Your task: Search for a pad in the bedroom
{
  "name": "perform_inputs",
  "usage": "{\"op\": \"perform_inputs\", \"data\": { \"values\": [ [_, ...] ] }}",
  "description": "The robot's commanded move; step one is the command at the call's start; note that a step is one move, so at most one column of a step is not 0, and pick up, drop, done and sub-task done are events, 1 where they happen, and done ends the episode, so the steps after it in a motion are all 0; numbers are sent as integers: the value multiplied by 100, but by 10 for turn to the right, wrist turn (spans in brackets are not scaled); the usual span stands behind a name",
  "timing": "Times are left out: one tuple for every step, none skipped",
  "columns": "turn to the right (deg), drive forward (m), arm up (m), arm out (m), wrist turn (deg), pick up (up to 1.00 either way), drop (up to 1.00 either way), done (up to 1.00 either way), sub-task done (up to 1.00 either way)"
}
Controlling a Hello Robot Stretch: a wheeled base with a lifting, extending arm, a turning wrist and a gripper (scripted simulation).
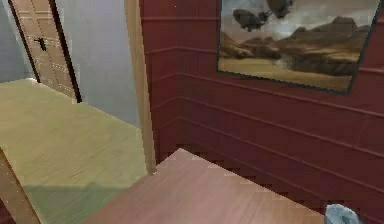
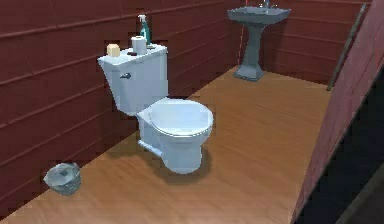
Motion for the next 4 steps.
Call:
{"op": "perform_inputs", "data": {
  "values": [
    [-90,0,0,0,0,0,0,0,0],
    [0,40,0,0,0,0,0,0,0],
    [-270,0,0,0,0,0,0,0,0],
    [-30,0,0,0,0,0,0,0,0]
  ]
}}
